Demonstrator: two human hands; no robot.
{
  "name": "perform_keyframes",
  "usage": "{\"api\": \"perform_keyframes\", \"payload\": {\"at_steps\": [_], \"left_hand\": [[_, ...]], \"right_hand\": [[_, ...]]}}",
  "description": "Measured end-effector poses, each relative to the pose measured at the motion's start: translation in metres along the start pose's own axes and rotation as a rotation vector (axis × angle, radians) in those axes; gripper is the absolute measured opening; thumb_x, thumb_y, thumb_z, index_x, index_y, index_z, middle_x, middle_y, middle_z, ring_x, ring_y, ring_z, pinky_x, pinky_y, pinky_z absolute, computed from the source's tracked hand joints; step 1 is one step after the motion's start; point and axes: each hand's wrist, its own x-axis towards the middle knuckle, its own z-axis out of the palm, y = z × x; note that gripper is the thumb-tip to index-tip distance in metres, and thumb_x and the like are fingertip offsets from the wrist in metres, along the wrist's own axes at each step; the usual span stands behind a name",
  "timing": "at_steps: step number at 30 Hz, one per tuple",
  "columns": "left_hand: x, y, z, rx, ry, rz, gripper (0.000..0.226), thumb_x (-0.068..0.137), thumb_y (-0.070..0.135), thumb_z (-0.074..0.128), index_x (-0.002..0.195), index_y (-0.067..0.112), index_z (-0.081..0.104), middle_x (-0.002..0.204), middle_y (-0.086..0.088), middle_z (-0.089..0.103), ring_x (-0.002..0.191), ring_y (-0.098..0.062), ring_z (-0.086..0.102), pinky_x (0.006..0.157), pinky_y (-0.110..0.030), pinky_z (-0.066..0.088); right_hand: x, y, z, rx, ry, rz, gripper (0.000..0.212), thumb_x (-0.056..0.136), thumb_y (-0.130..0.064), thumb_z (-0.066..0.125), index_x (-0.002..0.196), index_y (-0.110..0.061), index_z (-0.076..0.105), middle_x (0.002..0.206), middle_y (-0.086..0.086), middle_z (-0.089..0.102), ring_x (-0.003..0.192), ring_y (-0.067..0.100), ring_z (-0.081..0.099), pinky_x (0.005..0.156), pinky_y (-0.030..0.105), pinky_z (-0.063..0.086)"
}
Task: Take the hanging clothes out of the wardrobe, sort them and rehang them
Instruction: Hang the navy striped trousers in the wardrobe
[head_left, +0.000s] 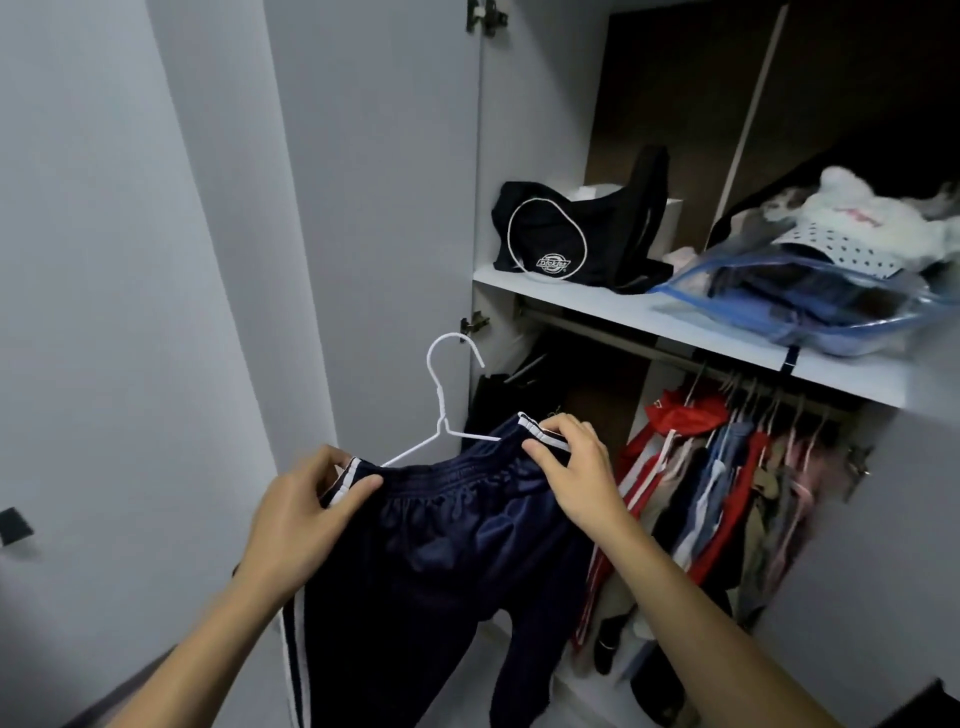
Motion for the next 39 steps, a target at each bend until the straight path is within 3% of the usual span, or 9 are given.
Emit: {"api": "perform_keyframes", "payload": {"at_steps": [6, 14, 18, 20, 23, 24, 28, 35, 39], "left_hand": [[0.061, -0.004, 0.04, 0.085, -0.059, 0.029, 0.033, 0.089, 0.051, 0.076, 0.085, 0.023, 0.058, 0.065, 0.004, 0.06, 0.064, -0.013, 0.056, 0.058, -0.031, 0.043], [0.138, -0.036, 0.096, -0.049, -0.098, 0.005, 0.028, 0.093, 0.044, 0.076, 0.085, 0.021, 0.063, 0.068, 0.005, 0.065, 0.06, -0.014, 0.058, 0.062, -0.041, 0.05], [0.179, -0.047, 0.132, -0.124, -0.132, -0.006, 0.021, 0.093, 0.038, 0.077, 0.083, 0.024, 0.066, 0.068, 0.007, 0.066, 0.059, -0.01, 0.056, 0.06, -0.037, 0.045], [0.202, -0.054, 0.152, -0.185, -0.148, -0.006, 0.02, 0.092, 0.037, 0.078, 0.084, 0.023, 0.066, 0.068, 0.005, 0.066, 0.06, -0.014, 0.057, 0.062, -0.04, 0.048], [0.229, -0.065, 0.183, -0.242, -0.163, -0.03, 0.019, 0.091, 0.035, 0.079, 0.085, 0.022, 0.068, 0.071, 0.004, 0.07, 0.067, -0.024, 0.064, 0.065, -0.046, 0.053], [0.237, -0.068, 0.193, -0.256, -0.159, -0.038, 0.018, 0.091, 0.034, 0.08, 0.084, 0.022, 0.068, 0.072, 0.004, 0.07, 0.068, -0.024, 0.065, 0.065, -0.046, 0.054], [0.266, -0.075, 0.23, -0.266, -0.145, -0.036, 0.018, 0.091, 0.035, 0.08, 0.082, 0.025, 0.068, 0.071, 0.007, 0.07, 0.065, -0.017, 0.066, 0.061, -0.043, 0.054], [0.312, -0.078, 0.298, -0.277, -0.087, -0.033, 0.023, 0.088, 0.036, 0.082, 0.079, 0.023, 0.065, 0.068, 0.007, 0.068, 0.064, -0.016, 0.066, 0.062, -0.045, 0.055], [0.342, -0.078, 0.341, -0.281, -0.06, -0.041, 0.025, 0.087, 0.036, 0.083, 0.076, 0.026, 0.063, 0.065, 0.012, 0.067, 0.058, -0.006, 0.061, 0.058, -0.036, 0.05]], "right_hand": [[0.061, 0.052, 0.019, 0.056, -0.074, 0.061, 0.011, 0.095, -0.035, 0.073, 0.094, -0.029, 0.065, 0.096, -0.013, 0.066, 0.096, 0.007, 0.062, 0.091, 0.045, 0.051], [0.124, 0.111, 0.052, 0.009, -0.161, 0.068, 0.012, 0.1, -0.037, 0.066, 0.101, -0.026, 0.062, 0.1, -0.013, 0.063, 0.099, 0.007, 0.062, 0.092, 0.045, 0.052], [0.15, 0.137, 0.07, -0.175, -0.171, 0.047, 0.023, 0.105, -0.046, 0.054, 0.122, -0.032, 0.06, 0.113, -0.021, 0.054, 0.111, 0.005, 0.054, 0.102, 0.045, 0.046], [0.163, 0.143, 0.079, -0.264, -0.153, 0.013, 0.032, 0.106, -0.045, 0.052, 0.134, -0.031, 0.056, 0.122, -0.018, 0.052, 0.117, 0.008, 0.049, 0.104, 0.039, 0.041], [0.183, 0.145, 0.097, -0.331, -0.142, -0.044, 0.04, 0.108, -0.039, 0.052, 0.145, -0.026, 0.053, 0.136, -0.013, 0.052, 0.128, 0.009, 0.044, 0.107, 0.014, 0.025], [0.189, 0.147, 0.104, -0.335, -0.142, -0.064, 0.041, 0.108, -0.037, 0.052, 0.147, -0.025, 0.053, 0.139, -0.012, 0.053, 0.132, 0.009, 0.043, 0.11, 0.013, 0.023], [0.209, 0.17, 0.129, -0.332, -0.124, -0.114, 0.045, 0.108, -0.035, 0.052, 0.151, -0.025, 0.048, 0.148, -0.008, 0.049, 0.145, 0.016, 0.036, 0.12, 0.038, 0.031], [0.249, 0.231, 0.144, -0.315, -0.109, -0.129, 0.054, 0.107, -0.035, 0.049, 0.159, -0.029, 0.035, 0.156, -0.006, 0.041, 0.147, 0.017, 0.033, 0.124, 0.043, 0.025], [0.277, 0.278, 0.145, -0.316, -0.137, -0.132, 0.064, 0.106, -0.042, 0.047, 0.164, -0.037, 0.02, 0.162, -0.007, 0.034, 0.152, 0.018, 0.027, 0.125, 0.049, 0.024]]}}
